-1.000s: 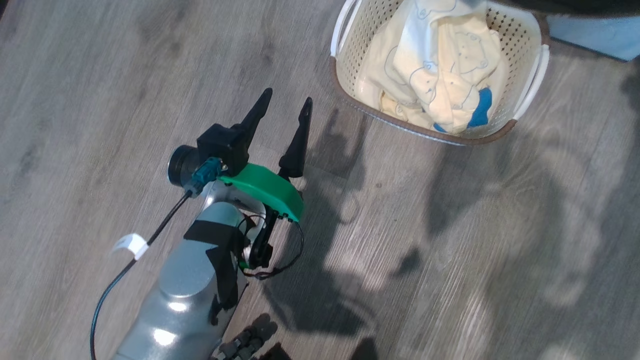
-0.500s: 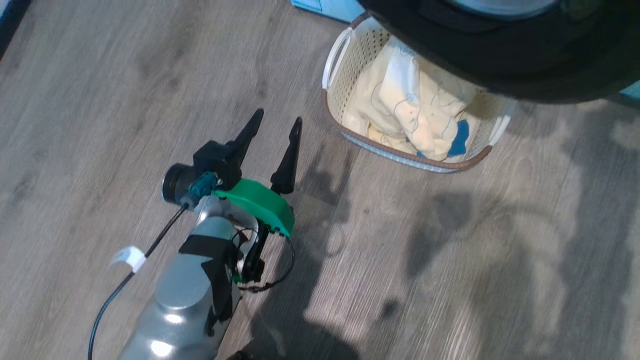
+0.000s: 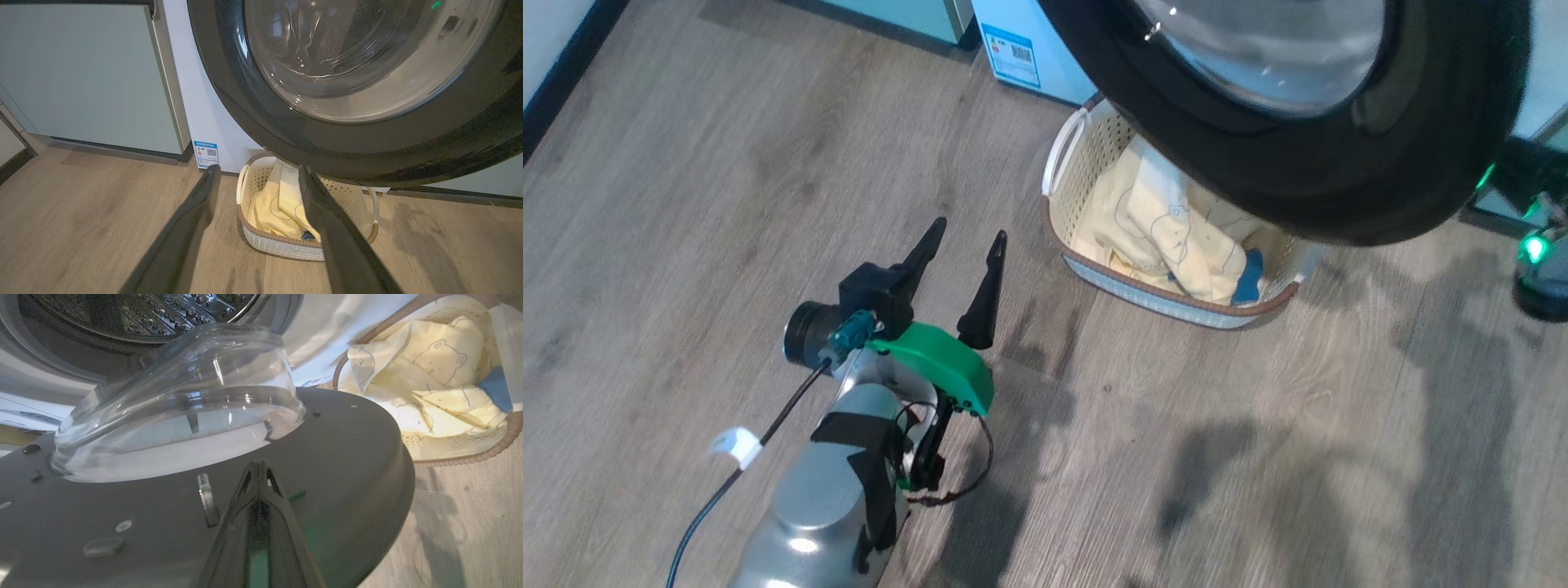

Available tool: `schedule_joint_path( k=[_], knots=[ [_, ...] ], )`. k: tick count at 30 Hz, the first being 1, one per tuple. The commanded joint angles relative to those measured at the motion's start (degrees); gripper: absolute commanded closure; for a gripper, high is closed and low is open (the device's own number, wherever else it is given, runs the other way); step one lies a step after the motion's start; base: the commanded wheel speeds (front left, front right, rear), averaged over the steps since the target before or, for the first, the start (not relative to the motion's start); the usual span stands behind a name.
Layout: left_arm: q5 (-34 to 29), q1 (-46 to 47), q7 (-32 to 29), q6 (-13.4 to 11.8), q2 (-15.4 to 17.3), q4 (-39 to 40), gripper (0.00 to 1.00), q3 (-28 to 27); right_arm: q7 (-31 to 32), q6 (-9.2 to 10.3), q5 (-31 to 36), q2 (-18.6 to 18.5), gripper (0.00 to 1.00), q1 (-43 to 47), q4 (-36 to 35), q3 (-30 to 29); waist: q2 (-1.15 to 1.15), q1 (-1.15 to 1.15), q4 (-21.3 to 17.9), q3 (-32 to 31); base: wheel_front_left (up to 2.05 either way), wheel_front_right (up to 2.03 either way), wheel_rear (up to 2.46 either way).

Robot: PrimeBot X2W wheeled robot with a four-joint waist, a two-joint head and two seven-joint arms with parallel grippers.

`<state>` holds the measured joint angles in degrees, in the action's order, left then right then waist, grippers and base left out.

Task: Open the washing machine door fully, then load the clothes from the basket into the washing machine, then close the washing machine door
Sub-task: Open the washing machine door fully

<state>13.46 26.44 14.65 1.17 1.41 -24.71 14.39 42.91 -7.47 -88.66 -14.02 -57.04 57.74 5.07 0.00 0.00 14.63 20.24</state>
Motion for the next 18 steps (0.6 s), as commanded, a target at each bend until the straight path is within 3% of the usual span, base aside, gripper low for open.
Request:
schedule_joint_path(
  k=[1, 18],
  knots=[
    [-0.6, 0.0, 0.3, 0.1, 1.5, 1.4, 0.00, -2.5, 0.7, -0.02, -0.1, 1.2, 1.00, 0.2, -2.2, 0.7, 0.00, 0.00, 0.0, -0.8, 0.00, 0.00, 0.00],
    [-3.5, -3.3, 0.3, 1.8, 1.5, -0.8, 0.00, -5.2, 3.4, -0.02, -0.7, 7.1, 1.00, 8.7, -3.9, 3.1, 0.00, 0.00, -0.7, -7.5, 0.00, 0.00, 0.00]
  ],
)
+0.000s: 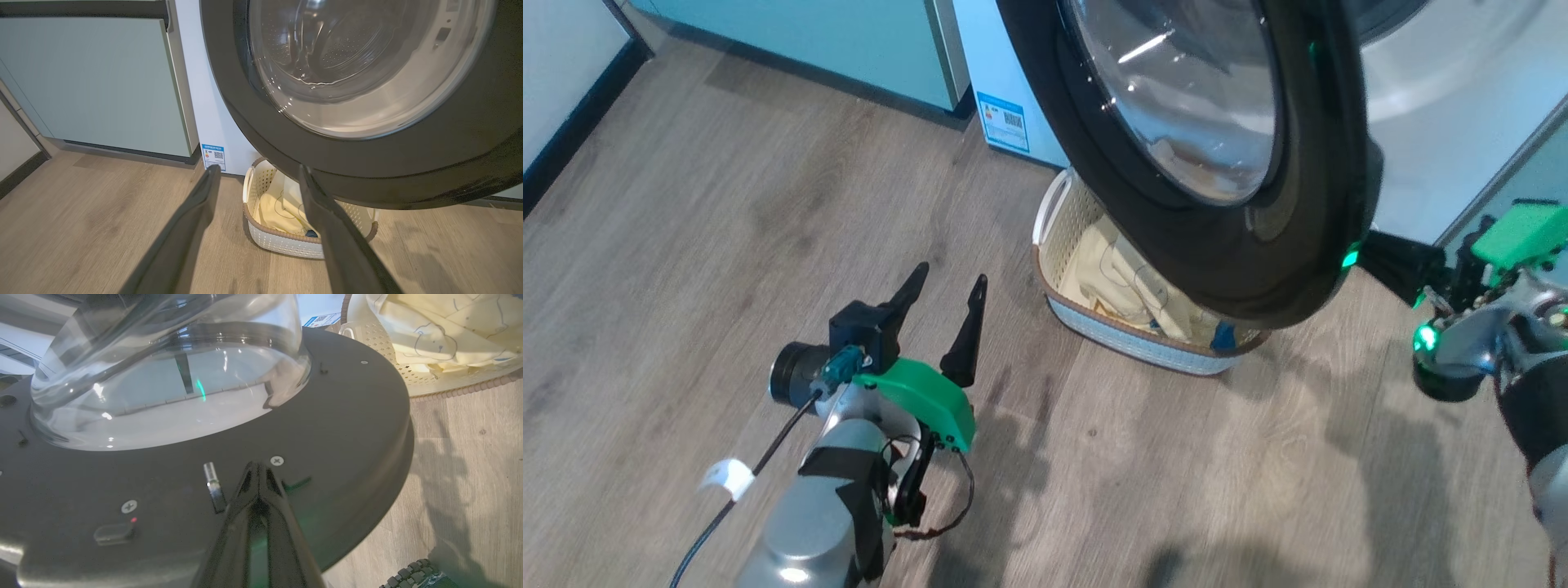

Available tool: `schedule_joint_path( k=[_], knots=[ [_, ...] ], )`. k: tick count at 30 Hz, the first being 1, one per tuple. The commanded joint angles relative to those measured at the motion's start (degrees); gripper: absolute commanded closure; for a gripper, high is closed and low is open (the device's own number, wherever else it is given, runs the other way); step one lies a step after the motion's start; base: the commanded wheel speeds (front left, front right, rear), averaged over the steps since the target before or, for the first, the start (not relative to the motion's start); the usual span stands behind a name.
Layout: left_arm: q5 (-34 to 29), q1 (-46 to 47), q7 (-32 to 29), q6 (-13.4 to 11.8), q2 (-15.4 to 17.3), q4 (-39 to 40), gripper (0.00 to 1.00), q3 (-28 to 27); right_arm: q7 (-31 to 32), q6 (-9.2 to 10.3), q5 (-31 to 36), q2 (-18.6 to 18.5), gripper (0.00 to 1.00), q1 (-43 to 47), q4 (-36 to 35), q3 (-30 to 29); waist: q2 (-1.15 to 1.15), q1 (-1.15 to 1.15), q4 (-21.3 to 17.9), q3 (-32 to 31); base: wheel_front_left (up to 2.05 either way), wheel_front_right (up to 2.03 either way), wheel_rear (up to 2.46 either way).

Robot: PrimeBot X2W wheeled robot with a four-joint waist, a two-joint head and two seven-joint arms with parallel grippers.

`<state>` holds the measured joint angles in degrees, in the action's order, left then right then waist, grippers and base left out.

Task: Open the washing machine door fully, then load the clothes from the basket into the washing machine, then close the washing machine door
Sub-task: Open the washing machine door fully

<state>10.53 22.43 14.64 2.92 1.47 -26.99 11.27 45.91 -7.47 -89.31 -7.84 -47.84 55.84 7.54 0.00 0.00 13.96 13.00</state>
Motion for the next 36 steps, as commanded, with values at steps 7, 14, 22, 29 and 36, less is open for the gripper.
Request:
schedule_joint_path(
  k=[7, 14, 22, 29, 36],
  knots=[
    [-1.1, -0.5, 0.4, 0.4, 1.4, 1.0, 0.00, -2.4, 0.8, -0.02, -0.3, 3.0, 1.00, 1.9, -1.5, 1.8, 0.00, 0.00, 0.0, -2.2, 0.00, 0.00, 0.00],
    [-1.9, -1.3, 0.4, 1.0, 1.4, 0.4, 0.00, -3.0, 0.6, -0.02, -1.4, 4.6, 1.00, 4.1, -1.8, 3.5, 0.00, 0.00, -0.1, -3.5, 0.00, 0.00, 0.00],
    [-2.2, -1.6, 0.4, 1.3, 1.4, 0.0, 0.00, -3.3, 0.4, -0.02, -4.6, 4.9, 1.00, 6.1, -2.7, 6.8, 0.00, 0.00, 0.0, -4.2, 0.00, 0.00, 0.00],
    [-2.2, -1.9, 0.4, 1.3, 1.4, -0.2, 0.00, -3.3, -1.1, -0.02, -8.2, 4.9, 1.00, 6.9, -3.8, 9.8, 0.00, 0.00, 0.0, -4.7, 0.00, 0.00, 0.00],
    [-2.5, -2.8, 0.4, 1.4, 1.4, -0.6, 0.00, -3.7, -4.6, -0.02, -8.8, 4.9, 1.00, 8.2, -3.7, 8.6, 0.00, 0.00, -0.5, -6.1, 0.00, 0.00, 0.00]
  ],
)
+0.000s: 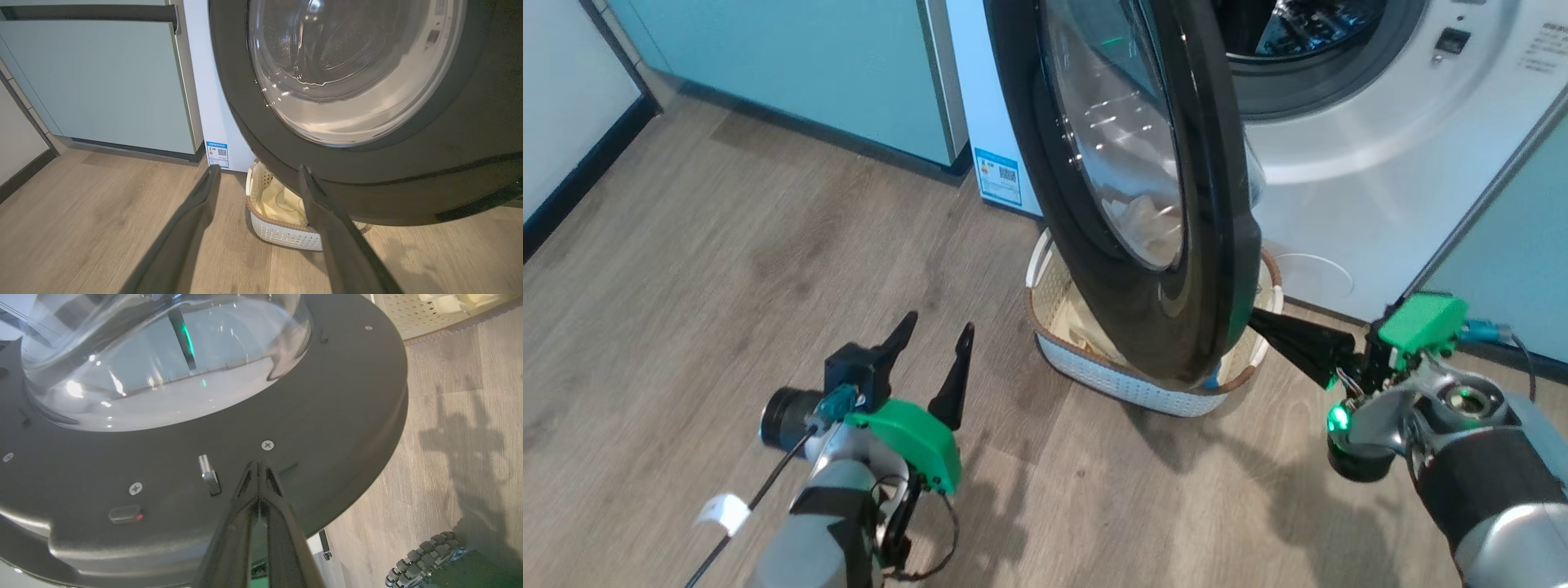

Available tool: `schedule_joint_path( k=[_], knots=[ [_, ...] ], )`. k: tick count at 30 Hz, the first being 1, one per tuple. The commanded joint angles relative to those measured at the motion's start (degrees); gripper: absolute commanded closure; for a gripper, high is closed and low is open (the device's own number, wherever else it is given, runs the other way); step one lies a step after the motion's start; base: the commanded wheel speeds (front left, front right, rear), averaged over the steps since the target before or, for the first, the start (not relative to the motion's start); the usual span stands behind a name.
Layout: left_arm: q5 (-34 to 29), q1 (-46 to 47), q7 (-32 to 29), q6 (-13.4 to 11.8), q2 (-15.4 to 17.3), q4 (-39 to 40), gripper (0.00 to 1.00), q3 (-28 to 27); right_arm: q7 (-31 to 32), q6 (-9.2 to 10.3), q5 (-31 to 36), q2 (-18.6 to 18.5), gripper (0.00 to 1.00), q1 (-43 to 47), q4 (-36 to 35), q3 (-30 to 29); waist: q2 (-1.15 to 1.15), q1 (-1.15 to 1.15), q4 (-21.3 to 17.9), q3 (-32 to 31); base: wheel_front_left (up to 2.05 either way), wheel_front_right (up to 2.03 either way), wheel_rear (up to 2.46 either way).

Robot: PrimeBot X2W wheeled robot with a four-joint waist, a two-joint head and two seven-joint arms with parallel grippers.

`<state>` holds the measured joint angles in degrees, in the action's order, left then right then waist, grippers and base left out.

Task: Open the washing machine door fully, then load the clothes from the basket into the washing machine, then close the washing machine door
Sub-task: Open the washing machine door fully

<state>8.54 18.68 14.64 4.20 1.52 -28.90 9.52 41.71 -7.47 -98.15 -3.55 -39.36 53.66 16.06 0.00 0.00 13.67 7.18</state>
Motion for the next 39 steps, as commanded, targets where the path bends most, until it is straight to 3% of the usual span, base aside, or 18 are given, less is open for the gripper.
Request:
schedule_joint_path(
  k=[1, 3, 4, 7, 9, 15, 23, 33, 39],
  knots=[
    [-0.5, 0.9, 0.4, 0.1, 1.5, 1.2, 0.00, -2.1, -0.8, -0.02, 0.1, 0.6, 1.00, 0.0, -1.6, -0.3, 0.00, 0.00, -0.4, -0.5, 0.00, 0.00, 0.00],
    [-0.7, 0.6, 0.4, 0.1, 1.8, 1.1, 0.00, -2.4, -1.5, -0.02, 0.3, 0.5, 1.00, 0.8, -1.8, -1.1, 0.00, 0.00, -1.0, -1.0, 0.00, 0.00, 0.00],
    [-0.9, 0.4, 0.4, 0.0, 2.0, 1.0, 0.00, -2.5, -1.9, -0.02, 0.3, 0.4, 0.93, 1.2, -2.1, -1.5, 0.00, 0.00, -1.4, -1.3, 0.00, 0.00, 0.00],
    [-1.0, 0.0, 0.4, -0.1, 2.4, 0.7, 0.00, -3.0, -3.0, -0.02, 0.8, 0.2, 0.45, 2.6, -3.1, -2.4, 0.00, 0.00, -2.9, -2.4, 0.00, 0.00, 0.00],
    [-0.9, -0.4, 0.4, -0.2, 2.7, 0.7, 0.00, -3.3, -3.9, -0.02, 1.2, 0.0, 0.00, 3.7, -4.0, -3.1, 0.00, 0.00, -4.0, -3.1, 0.00, 0.00, 0.00],
    [-0.4, -1.7, 0.4, -0.4, 4.4, 0.6, 0.00, -5.3, -8.5, -0.02, 3.5, -0.5, 0.00, 7.2, -8.9, -5.0, 0.00, 0.00, -8.1, -5.6, 0.00, 0.00, 0.00],
    [0.7, -2.2, 0.4, -0.6, 7.2, 0.9, 0.00, -8.5, -21.1, -0.02, 11.2, -3.3, 0.00, 13.7, -19.1, -5.4, 0.00, 0.00, -12.8, -7.2, 0.00, 0.00, 0.00],
    [2.1, -3.1, 0.4, -0.9, 9.1, 0.8, 0.00, -12.1, -34.6, -0.02, 18.6, -7.8, 0.00, 19.8, -27.4, -0.2, 0.00, 0.00, -17.6, -8.6, 0.00, 0.00, 0.00],
    [2.3, -4.0, 0.4, -1.1, 9.4, 0.9, 0.00, -13.4, -45.8, -0.02, 23.0, -11.9, 0.00, 22.0, -30.7, 5.9, 0.00, 0.00, -20.0, -9.3, 0.00, 0.00, 0.00]
  ],
)
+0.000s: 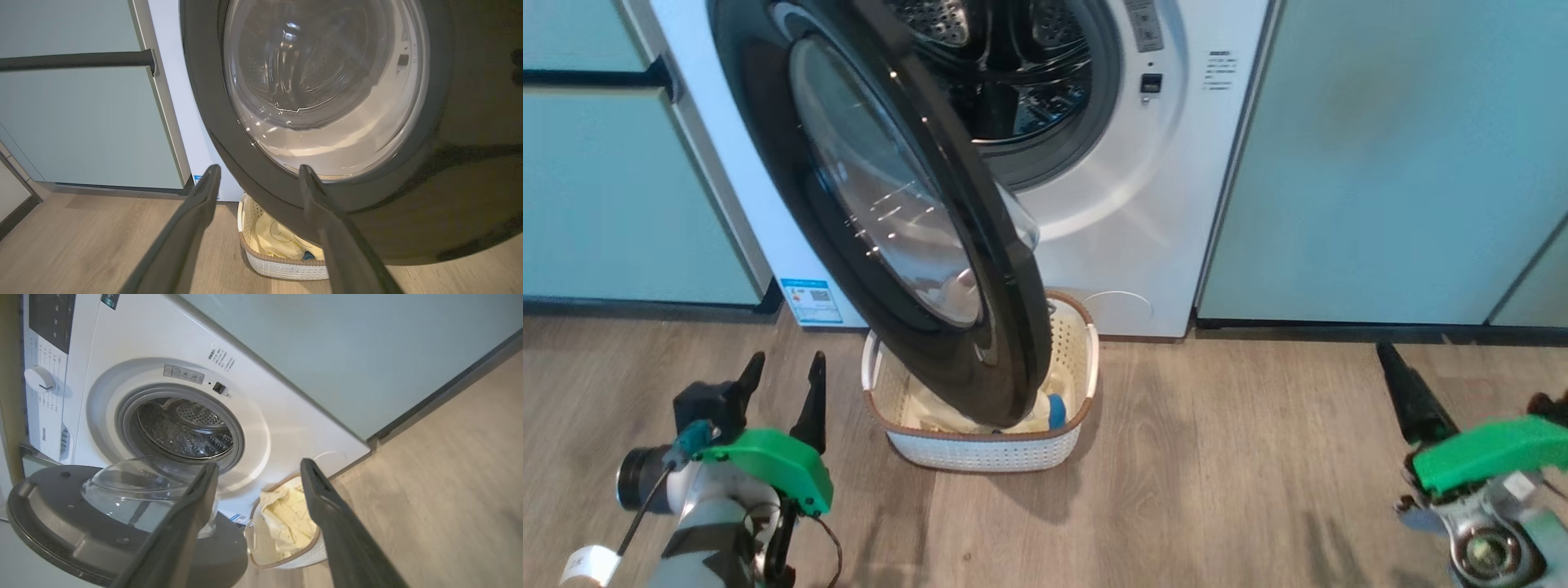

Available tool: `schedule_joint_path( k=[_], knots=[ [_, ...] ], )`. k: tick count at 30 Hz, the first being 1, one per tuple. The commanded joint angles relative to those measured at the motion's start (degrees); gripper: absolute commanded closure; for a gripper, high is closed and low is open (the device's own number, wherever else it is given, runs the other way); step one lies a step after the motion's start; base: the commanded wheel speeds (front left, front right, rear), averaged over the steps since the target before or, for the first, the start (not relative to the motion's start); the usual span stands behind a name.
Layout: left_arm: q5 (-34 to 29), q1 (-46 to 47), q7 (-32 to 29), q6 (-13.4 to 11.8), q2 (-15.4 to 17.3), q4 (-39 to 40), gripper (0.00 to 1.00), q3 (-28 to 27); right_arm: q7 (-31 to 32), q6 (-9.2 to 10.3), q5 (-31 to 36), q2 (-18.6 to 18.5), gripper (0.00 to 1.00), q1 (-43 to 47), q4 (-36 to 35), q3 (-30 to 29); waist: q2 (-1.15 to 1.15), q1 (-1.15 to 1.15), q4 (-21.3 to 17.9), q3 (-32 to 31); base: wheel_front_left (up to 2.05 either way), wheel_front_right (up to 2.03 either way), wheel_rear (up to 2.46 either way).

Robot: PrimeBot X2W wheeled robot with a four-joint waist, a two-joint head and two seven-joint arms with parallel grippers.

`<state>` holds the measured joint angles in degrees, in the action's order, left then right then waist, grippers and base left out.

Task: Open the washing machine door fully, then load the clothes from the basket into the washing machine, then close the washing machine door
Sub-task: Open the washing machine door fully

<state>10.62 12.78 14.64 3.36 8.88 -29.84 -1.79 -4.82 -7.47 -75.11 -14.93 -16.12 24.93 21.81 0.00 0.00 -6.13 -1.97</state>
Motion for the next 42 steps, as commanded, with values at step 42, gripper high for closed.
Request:
schedule_joint_path(
  k=[42],
  knots=[
    [0.4, 1.0, 0.4, 2.2, -0.2, -2.5, 0.00, -7.5, -10.2, -0.02, 49.5, 0.5, 0.00, 9.6, -8.2, -6.6, 0.00, 0.00, -2.5, -1.1, 0.00, 0.00, 0.00]
  ],
)
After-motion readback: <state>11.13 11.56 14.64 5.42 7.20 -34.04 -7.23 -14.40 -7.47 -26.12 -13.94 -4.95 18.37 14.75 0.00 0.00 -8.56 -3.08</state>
